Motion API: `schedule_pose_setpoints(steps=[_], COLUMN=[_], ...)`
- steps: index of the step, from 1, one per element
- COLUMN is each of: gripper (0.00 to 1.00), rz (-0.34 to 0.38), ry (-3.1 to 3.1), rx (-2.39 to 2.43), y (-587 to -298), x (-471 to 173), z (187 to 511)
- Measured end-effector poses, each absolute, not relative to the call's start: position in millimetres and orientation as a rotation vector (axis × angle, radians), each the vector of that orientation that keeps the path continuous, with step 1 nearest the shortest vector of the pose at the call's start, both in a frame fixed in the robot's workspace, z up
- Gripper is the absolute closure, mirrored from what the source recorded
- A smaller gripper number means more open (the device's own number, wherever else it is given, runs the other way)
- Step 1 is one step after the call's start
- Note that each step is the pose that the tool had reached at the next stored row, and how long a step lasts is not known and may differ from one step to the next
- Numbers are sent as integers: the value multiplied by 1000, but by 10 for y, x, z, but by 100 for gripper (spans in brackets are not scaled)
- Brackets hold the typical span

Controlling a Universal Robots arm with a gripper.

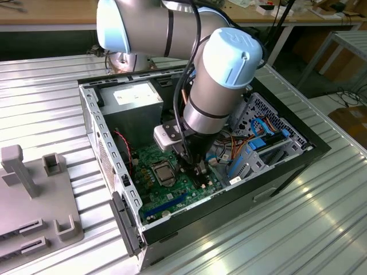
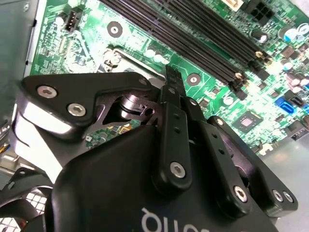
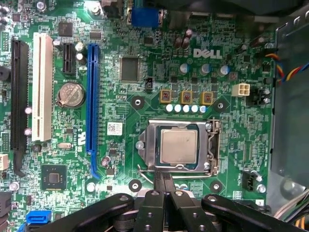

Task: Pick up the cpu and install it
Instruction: 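Install the first cpu locking lever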

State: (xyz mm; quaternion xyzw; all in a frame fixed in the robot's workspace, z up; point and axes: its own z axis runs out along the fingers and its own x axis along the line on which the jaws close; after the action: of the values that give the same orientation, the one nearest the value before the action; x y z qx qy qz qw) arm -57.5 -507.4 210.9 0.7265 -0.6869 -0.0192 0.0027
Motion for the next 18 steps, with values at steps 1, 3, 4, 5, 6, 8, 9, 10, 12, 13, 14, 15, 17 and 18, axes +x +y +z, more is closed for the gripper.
schedule_pose_setpoints(steps=[1, 3, 4, 5, 6, 8, 9, 10, 12, 13, 14, 15, 17, 18], gripper=[89, 89, 89, 89, 89, 89, 89, 89, 89, 89, 89, 89, 89, 89], rz=[-55, -50, -48, -46, -42, -37, -37, -37, -37, -37, -37, -37, -37, -37], ry=[-2156, -2159, -2159, -2160, -2162, -2164, -2164, -2164, -2164, -2164, -2164, -2164, -2164, -2164], rx=[2281, 2283, 2284, 2285, 2287, 2289, 2289, 2289, 2289, 2289, 2289, 2289, 2289, 2289], y=[-5066, -5059, -5057, -5055, -5052, -5045, -5045, -5045, -5045, -5045, -5045, -5045, -5044, -5043], x=[-596, -641, -676, -711, -767, -820, -819, -820, -821, -821, -821, -821, -823, -824], z=[2110, 2110, 2110, 2109, 2109, 2108, 2108, 2108, 2108, 2108, 2108, 2108, 2108, 2108])
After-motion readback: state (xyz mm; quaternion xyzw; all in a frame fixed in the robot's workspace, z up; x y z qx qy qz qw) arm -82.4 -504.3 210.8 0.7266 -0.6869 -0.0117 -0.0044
